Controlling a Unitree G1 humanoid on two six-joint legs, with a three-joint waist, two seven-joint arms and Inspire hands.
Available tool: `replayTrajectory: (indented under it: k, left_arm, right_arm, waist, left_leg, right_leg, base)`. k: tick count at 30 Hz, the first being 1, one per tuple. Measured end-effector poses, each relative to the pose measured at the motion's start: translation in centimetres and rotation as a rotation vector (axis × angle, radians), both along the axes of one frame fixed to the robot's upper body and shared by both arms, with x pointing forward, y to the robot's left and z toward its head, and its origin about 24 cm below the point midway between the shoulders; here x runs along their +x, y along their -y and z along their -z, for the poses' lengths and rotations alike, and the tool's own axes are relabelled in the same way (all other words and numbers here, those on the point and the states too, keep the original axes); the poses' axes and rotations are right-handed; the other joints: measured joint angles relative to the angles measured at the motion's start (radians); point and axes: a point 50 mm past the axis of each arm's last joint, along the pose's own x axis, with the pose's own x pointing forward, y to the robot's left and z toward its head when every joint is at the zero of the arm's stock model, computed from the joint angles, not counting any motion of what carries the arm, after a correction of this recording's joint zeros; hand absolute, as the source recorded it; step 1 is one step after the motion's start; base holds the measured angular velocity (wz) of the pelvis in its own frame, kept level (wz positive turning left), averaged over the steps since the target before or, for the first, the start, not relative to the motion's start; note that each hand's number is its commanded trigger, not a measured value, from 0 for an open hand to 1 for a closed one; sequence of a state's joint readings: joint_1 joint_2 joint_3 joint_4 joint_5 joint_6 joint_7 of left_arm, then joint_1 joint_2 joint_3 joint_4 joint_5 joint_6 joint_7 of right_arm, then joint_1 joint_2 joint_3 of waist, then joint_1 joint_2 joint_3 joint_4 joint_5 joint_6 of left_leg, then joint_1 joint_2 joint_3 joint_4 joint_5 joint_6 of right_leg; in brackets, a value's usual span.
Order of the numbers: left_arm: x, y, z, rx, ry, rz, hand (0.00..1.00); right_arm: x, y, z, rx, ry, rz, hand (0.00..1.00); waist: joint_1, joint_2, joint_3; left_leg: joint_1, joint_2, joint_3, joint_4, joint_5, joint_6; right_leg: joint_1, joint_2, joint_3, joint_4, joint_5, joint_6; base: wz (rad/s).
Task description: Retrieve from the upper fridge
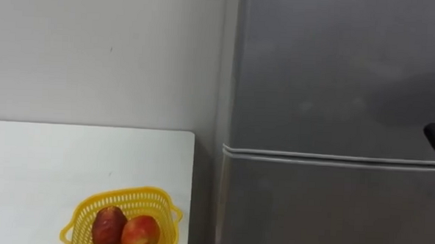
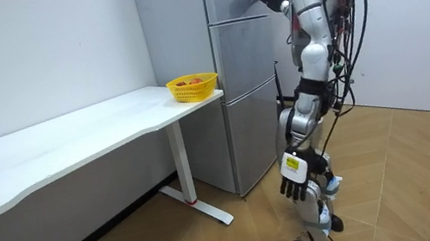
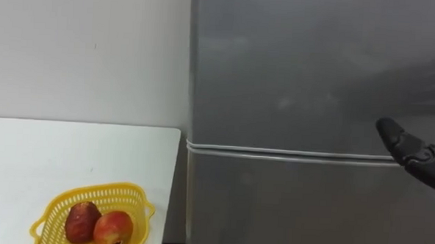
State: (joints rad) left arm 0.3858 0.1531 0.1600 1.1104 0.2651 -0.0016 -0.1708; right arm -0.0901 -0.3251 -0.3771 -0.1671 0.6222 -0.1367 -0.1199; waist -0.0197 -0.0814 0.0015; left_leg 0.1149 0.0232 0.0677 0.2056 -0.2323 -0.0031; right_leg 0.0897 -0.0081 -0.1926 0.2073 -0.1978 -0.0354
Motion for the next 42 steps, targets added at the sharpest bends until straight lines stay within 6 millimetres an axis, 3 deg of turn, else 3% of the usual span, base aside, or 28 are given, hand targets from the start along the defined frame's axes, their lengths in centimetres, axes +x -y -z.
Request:
replayTrajectory:
  k: [9, 13, 20, 31, 35, 38, 42]
  left_arm:
    - [-1.9, 0.3, -0.1, -0.021, -0.056, -0.021, 0.00]
    - [-1.7, 0.1, -0.2, -0.013, -0.048, -0.035, 0.00]
    - [-0.6, -0.3, -0.1, -0.004, -0.020, -0.032, 0.00]
    - [0.4, -1.7, -0.5, 0.044, 0.029, -0.039, 0.00]
    - [0.7, -2.1, -0.6, 0.076, 0.048, -0.045, 0.00]
    - [1.6, -2.3, -0.7, 0.102, 0.076, -0.029, 0.00]
    - [3.0, -2.5, -0.8, 0.128, 0.122, -0.021, 0.00]
  right_arm:
    - [0.1, 0.7, 0.8, 0.037, -0.039, 0.069, 0.00]
    - [0.1, 0.7, 0.8, 0.054, -0.034, 0.061, 0.00]
    - [0.0, 0.8, 0.7, 0.065, -0.024, 0.055, 0.00]
    - [-0.2, 1.4, -0.3, 0.037, -0.008, 0.045, 0.00]
    - [-1.5, 3.4, -0.8, 0.040, 0.002, 0.106, 0.00]
    - [-2.7, 4.6, -0.3, 0.039, -0.022, 0.164, 0.00]
    - [-4.5, 5.6, 1.9, 0.041, -0.124, 0.231, 0.00]
  waist:
    - [0.032, -0.029, -0.0001]
    - [0.038, -0.030, -0.0001]
    - [0.035, -0.022, -0.0023]
    - [-0.035, 0.004, -0.0087]
    - [-0.065, 0.009, -0.0086]
    - [-0.085, 0.008, -0.0066]
    - [-0.087, 0.011, -0.0026]
  left_leg:
    - [-0.017, -0.001, -0.026, 0.029, 0.001, -0.001]
    - [-0.019, 0.001, -0.025, 0.026, 0.001, -0.001]
    - [-0.015, 0.001, -0.016, 0.024, 0.001, -0.002]
    - [-0.016, 0.003, 0.010, 0.006, 0.001, -0.002]
    - [-0.015, 0.004, 0.020, -0.002, 0.001, -0.002]
    - [-0.008, 0.006, 0.047, -0.002, 0.001, -0.002]
    - [0.013, 0.012, 0.102, -0.010, 0.001, -0.002]
  right_leg:
    - [-0.004, 0.000, -0.014, 0.000, 0.001, 0.000]
    - [-0.004, 0.001, -0.014, 0.001, 0.000, 0.004]
    - [-0.007, 0.003, 0.001, 0.014, 0.007, -0.007]
    - [-0.022, 0.009, 0.039, 0.012, 0.008, -0.005]
    - [-0.019, 0.011, 0.048, -0.003, 0.009, -0.003]
    - [-0.026, 0.012, 0.054, -0.005, 0.009, -0.003]
    - [-0.024, 0.017, 0.086, -0.005, 0.009, -0.003]
  base:
    - [0.04]
    - [0.00]
    - [-0.02]
    - [-0.05]
    - [-0.08]
    - [-0.09]
    - [-0.27]
